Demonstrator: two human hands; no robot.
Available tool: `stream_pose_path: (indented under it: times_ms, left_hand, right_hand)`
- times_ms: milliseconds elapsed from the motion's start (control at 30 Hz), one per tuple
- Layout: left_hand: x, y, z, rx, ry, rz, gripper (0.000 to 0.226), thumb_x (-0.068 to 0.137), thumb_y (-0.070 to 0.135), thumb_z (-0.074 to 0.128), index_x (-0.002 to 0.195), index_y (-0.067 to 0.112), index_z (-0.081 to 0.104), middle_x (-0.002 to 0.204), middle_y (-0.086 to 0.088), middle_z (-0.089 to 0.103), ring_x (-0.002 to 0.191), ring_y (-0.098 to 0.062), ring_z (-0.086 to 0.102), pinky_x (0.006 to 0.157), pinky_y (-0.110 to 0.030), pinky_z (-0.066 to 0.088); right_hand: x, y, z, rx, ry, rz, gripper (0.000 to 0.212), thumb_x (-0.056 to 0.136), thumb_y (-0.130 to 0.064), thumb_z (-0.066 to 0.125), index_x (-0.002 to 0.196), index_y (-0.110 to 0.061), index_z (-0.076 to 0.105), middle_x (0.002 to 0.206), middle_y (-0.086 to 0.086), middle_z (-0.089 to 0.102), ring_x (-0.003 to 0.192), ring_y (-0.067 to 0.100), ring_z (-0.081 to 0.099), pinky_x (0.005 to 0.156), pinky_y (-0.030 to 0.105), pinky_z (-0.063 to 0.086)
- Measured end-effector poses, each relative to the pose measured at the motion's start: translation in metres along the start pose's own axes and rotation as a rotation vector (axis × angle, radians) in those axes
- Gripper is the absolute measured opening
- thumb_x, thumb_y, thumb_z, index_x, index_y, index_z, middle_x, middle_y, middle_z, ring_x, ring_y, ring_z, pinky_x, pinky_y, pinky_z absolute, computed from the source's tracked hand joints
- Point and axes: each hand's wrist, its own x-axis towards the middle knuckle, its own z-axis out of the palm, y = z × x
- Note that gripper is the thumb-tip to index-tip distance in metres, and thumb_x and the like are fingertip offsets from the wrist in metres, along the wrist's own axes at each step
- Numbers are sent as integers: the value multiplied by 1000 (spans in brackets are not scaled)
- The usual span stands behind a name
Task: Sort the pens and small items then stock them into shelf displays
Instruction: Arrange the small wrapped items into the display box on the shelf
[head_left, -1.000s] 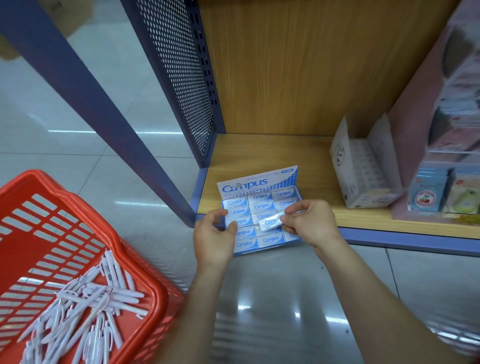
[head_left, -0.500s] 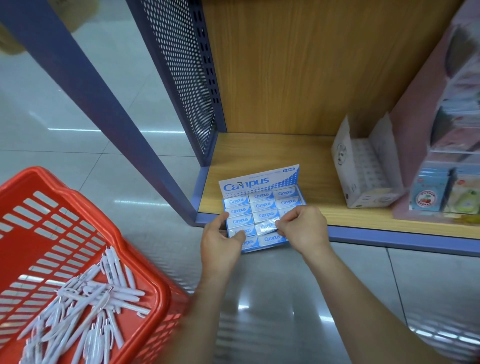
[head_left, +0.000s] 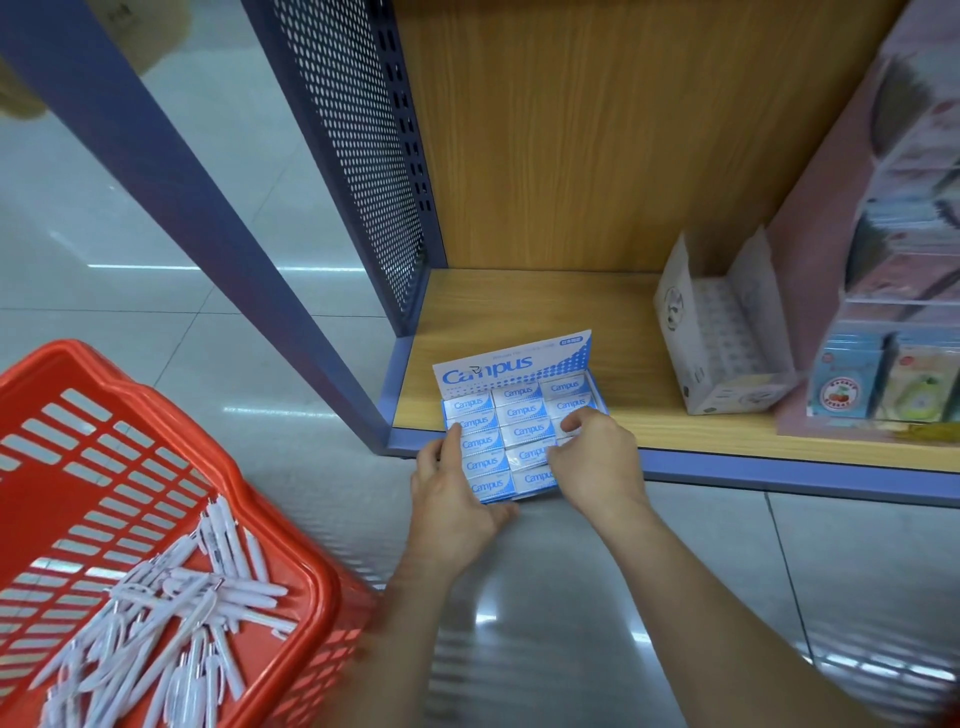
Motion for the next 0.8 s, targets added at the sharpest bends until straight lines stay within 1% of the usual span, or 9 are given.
stream_pose_path:
  times_ms: [100,233,333,433,533,600,667,733,800]
  left_hand:
    - [-1,6,-3,3,58,53,89,61,15,83,138,15,39,109,9,33,125,-22,35,98,-22,28]
    - [-1,6,-4,7,67,64,86,62,17,83,137,16,41,107,11,32,124,-21,37,97,-23,31]
    - [-1,7,-4,-2,82,50,84,62,17,83,136,17,43,105,13,32,122,-19,41,92,-17,30]
    - [-1,5,-2,-12,91,17,85,61,18,84,136,18,43,111,10,40,120,-17,42,88,-11,27]
    - [1,3,-1,0,113,-27,90,60,23,85,138,21,41,126,2,46,120,-15,43,90,-12,28]
    - [2,3,-1,36,121,-65,87,60,28,85,135,24,43,124,3,49,117,-14,47,89,-18,35]
    - [3,3,-1,63,141,-94,74,59,33,84,123,27,49,115,5,56,109,-14,52,80,-24,40]
    - [5,6,-2,103,149,-141,62,61,38,82,114,26,53,108,4,60,104,-16,56,76,-27,42]
    - [8,6,-4,158,148,-171,55,65,40,80,112,26,57,106,1,59,101,-18,57,78,-29,43]
  right_hand:
    - [-2,0,3,-105,-16,-86,28,82,-10,64,108,-20,61,107,4,65,101,24,60,78,28,46]
    - [-6,3,5,-142,24,-148,11,86,-17,65,96,-19,66,102,1,67,98,21,60,77,27,46]
    - [-7,6,7,-122,36,-182,5,86,-19,65,91,-18,66,98,0,67,96,20,60,76,28,46]
    - [-7,9,2,-34,101,-190,10,84,-22,67,93,-18,65,97,2,64,99,24,57,77,30,45]
    - [-1,9,-22,-41,253,-118,24,87,-25,63,110,-17,62,108,10,59,106,31,51,85,34,41]
    - [8,12,-41,-75,201,-20,33,88,-26,59,119,-16,60,117,13,59,112,35,52,91,36,41]
    - [16,15,-52,-102,41,80,31,88,-31,56,116,-18,63,115,11,64,110,34,57,88,35,44]
    - [17,19,-53,-65,-86,135,22,88,-34,55,100,-21,68,99,7,69,102,32,62,84,33,47]
    - [16,24,-50,75,-119,175,21,88,-33,56,87,-17,69,82,7,70,86,33,67,83,40,55]
